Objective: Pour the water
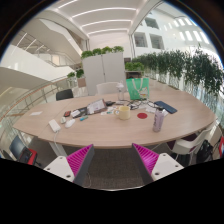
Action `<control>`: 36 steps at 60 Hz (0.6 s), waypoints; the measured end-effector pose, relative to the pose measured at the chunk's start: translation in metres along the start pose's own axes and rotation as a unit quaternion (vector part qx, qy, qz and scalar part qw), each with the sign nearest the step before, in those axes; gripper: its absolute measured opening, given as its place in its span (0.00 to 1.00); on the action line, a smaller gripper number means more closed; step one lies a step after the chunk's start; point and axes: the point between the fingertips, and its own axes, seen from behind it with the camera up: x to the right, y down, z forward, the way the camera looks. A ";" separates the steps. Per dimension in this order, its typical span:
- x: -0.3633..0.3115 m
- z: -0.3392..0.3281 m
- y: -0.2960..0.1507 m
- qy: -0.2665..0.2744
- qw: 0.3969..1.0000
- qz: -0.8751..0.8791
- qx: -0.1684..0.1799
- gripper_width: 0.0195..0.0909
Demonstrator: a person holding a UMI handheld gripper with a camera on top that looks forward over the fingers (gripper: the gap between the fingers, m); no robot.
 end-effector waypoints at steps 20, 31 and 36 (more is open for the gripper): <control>0.027 0.014 -0.007 0.028 0.999 0.001 0.032 0.89; 0.135 0.079 -0.029 0.065 0.992 -0.028 0.106 0.88; 0.190 0.123 -0.042 0.081 0.986 -0.029 0.140 0.88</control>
